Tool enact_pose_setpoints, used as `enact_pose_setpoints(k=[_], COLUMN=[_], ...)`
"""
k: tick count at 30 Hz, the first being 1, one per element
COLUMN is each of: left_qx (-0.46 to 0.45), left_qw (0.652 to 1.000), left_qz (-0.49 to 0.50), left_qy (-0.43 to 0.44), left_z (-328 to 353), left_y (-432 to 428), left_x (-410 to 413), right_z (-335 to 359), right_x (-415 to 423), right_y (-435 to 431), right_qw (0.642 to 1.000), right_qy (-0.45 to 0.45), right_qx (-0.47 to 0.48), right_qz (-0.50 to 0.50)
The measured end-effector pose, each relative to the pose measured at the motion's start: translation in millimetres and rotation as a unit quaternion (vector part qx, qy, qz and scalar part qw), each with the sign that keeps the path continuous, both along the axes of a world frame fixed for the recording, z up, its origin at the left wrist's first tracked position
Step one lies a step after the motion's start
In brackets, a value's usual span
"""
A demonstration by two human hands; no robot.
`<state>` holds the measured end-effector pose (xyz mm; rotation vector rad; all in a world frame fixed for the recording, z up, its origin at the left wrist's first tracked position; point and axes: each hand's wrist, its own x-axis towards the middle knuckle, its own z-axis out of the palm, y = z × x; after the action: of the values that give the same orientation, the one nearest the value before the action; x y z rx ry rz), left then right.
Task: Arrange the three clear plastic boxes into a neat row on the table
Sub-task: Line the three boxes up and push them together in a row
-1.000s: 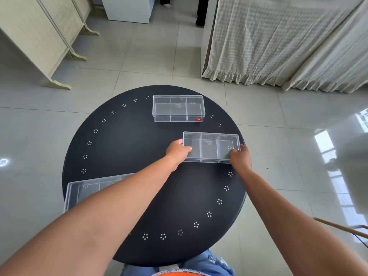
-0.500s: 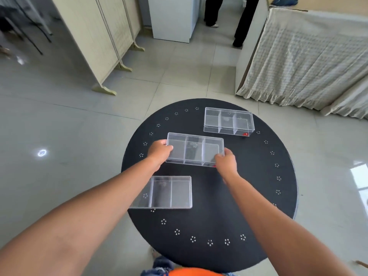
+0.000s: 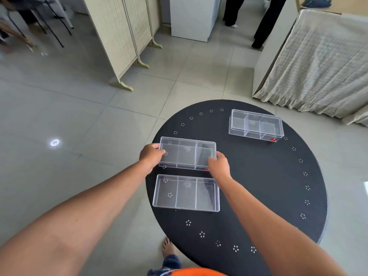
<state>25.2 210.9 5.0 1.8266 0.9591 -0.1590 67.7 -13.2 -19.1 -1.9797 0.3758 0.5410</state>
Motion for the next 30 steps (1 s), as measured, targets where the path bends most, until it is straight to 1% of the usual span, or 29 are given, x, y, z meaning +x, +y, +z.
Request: enact_pose_setpoints(k=[6,12,14,16,17,19,21,23,25,30], left_qx=[-0.014,-0.008,0.021,0.087,0.122,0.17,0.186,0.183,0.159,0.117], left_qw=[1.0,1.0,0.999,0.994,0.991,0.984,0.979,0.976,0.977,0.975], left_qz=[-0.001,-0.014,-0.028,-0.04,-0.042,-0.052,-0.075,-0.101,-0.117,-0.176], left_qy=[-0.004,0.004,0.022,0.048,0.046,0.003,-0.043,-0.069,-0.076,-0.065], left_z=[-10,-18,-17,-13,-9,1,12,22,27,30], left_y=[2,-4,-8,-13,-15,-22,-32,-45,-63,-120], left_x=[0,0,2,7,10,21,36,54,74,124], right_z=[1,-3,-3,-1,0,3,5,11,18,28], right_x=[-3,0,2,4,6,12,24,38,54,97], right_y=[2,-5,-7,-11,-15,-27,-45,-66,-91,-157], right_qw=[1.0,1.0,1.0,1.0,1.0,0.999,0.997,0.992,0.984,0.972], right_qy=[0.006,0.006,0.002,-0.003,-0.009,-0.026,-0.052,-0.085,-0.111,-0.109], right_qx=[0.004,-0.007,-0.009,-0.013,-0.019,-0.033,-0.053,-0.078,-0.101,-0.138], right_qz=[0.005,0.011,0.019,0.026,0.022,0.007,-0.022,-0.057,-0.096,-0.156])
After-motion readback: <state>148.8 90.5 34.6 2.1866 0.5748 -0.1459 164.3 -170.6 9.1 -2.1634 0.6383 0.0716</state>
